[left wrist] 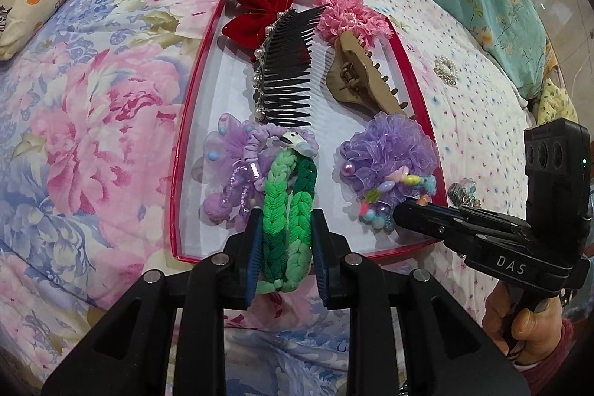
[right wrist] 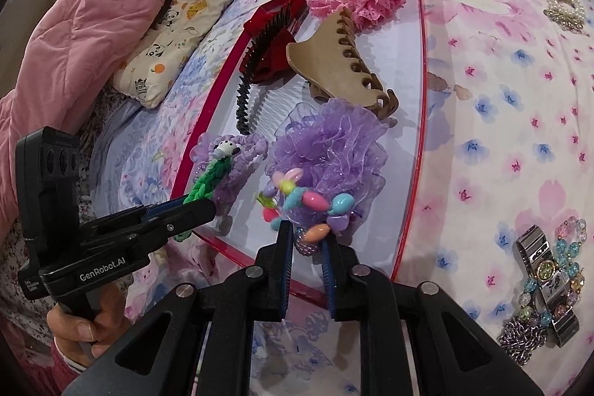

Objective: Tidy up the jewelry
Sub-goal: 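Lower the keychain and bracelet into the box beside the purple pieces and open both tools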

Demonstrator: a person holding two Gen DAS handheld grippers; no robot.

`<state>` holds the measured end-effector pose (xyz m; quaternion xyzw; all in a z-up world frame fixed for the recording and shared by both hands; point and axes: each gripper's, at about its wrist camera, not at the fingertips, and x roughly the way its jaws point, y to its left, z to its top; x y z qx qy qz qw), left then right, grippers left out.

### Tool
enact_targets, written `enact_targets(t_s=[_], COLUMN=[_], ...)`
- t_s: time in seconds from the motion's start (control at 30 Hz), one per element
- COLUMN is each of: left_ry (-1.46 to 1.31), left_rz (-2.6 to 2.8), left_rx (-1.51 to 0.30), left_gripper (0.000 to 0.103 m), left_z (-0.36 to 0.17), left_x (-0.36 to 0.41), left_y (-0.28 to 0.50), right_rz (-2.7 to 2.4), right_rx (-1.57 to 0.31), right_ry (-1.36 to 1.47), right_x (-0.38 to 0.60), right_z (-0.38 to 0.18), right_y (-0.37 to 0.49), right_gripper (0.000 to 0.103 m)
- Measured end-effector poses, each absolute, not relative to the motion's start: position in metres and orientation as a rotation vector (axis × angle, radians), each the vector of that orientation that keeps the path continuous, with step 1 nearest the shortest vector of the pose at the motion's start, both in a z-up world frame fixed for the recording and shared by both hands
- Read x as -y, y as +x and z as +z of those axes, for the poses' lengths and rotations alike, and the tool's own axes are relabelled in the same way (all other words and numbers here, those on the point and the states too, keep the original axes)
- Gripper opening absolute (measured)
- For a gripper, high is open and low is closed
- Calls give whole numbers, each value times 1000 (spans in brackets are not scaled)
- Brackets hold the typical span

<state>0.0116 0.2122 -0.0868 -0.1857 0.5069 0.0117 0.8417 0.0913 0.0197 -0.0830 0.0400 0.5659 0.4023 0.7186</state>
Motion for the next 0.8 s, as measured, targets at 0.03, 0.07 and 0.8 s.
enact_targets(t_s=[0.03, 0.07, 0.8], left_ry=[-392, -392, -374], left_rz=[23, 22, 41], left_rx=[-1070, -1070, -1029], left_gripper=[25, 26, 40], left_z=[-87, -87, -77], left_x=[-212, -213, -217], left_y=[11, 10, 4], right_rz=[889, 889, 883], right_rx=[-1253, -1252, -1228], right_ry=[89, 89, 123], right_x=[-20, -20, -9], right_z=[-83, -83, -68], right_y=[91, 91, 90], right_gripper=[17, 17, 20])
